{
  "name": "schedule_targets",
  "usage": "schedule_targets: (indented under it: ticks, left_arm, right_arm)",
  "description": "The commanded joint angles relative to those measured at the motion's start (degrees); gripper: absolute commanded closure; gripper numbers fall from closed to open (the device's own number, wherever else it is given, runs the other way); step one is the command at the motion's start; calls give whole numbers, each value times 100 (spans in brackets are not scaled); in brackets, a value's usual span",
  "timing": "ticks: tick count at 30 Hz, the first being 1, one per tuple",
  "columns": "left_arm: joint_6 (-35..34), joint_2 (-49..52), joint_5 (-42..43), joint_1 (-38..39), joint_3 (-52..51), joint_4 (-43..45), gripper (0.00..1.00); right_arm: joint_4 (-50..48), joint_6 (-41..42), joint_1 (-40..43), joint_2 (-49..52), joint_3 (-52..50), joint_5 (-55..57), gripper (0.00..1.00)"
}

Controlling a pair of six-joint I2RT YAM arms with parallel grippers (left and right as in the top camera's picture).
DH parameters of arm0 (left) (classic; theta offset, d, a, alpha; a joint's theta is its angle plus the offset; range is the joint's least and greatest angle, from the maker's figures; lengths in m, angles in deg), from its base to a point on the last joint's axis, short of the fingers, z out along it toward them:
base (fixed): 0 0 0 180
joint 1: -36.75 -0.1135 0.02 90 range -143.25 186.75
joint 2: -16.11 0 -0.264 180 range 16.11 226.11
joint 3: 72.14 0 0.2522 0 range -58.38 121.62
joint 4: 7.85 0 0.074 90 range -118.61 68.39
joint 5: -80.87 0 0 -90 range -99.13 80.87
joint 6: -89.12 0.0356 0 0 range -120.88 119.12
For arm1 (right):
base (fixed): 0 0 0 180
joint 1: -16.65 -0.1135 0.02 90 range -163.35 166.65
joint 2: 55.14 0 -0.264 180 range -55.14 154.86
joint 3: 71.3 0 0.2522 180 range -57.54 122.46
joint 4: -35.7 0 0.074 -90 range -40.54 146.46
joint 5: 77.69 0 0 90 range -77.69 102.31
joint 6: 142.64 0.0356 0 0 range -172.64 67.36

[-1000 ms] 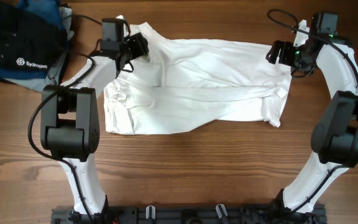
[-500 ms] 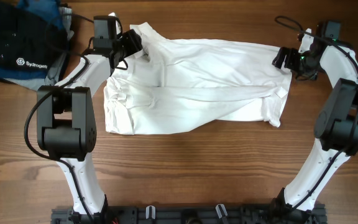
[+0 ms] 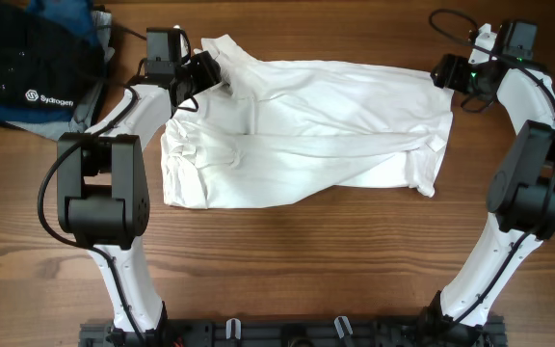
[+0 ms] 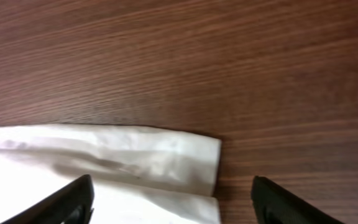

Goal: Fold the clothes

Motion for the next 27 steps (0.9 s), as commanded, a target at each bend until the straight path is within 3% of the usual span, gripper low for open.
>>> schedule_targets:
  ticks: [1, 3, 6, 12, 15, 16, 19, 20, 27]
  left_arm:
    - [-17, 52, 72, -4, 105, -26, 32]
    - [-17, 52, 74, -4, 105, -55, 32]
    - [-17, 52, 74, -4, 105, -131, 32]
    - [-15, 52, 74, -4, 105, -160, 32]
    - [-17, 52, 81, -4, 105, -177, 35]
    - [-17, 52, 96, -4, 105, -177, 41]
    - [-15, 52, 94, -4, 105, -177, 79]
    - [-15, 52, 94, -4, 105, -177, 93]
    - [-20, 52, 92, -4, 105, -162, 96]
  right_arm:
    - [28, -111, -149, 326, 111, -385, 27]
    - [74, -208, -243, 468, 111, -518, 30]
    - [120, -192, -407, 662, 111, -518, 20]
    - [118, -190, -586, 763, 122, -387, 17]
    - [195, -190, -566, 763, 175, -387, 34]
    - [210, -190, -555, 763, 175, -387, 49]
    - [299, -190, -542, 763, 175, -387, 90]
    - [321, -190, -542, 763, 175, -385, 96]
    - [326, -68, -542, 763, 177, -385, 96]
